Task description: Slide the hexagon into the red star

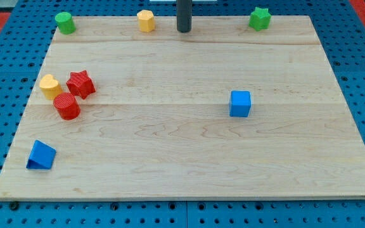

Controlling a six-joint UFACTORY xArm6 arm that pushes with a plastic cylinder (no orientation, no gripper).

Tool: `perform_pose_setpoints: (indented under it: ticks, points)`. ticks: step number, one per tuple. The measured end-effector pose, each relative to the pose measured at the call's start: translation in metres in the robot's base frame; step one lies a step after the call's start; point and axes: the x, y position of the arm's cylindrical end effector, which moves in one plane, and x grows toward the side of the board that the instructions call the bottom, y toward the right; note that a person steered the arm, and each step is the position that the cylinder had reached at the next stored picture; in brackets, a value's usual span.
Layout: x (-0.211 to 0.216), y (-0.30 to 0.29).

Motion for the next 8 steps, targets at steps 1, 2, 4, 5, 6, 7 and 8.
perform_pose_setpoints:
  ticks: [1, 2, 4, 5, 6, 7, 8]
  points:
    - [-0.01, -0.021]
    - [-0.009, -0.074]
    - [0.062, -0.132]
    - [0.054, -0.088]
    - [0.0, -0.094]
    - [-0.011, -0.161]
    - [0.045, -0.174]
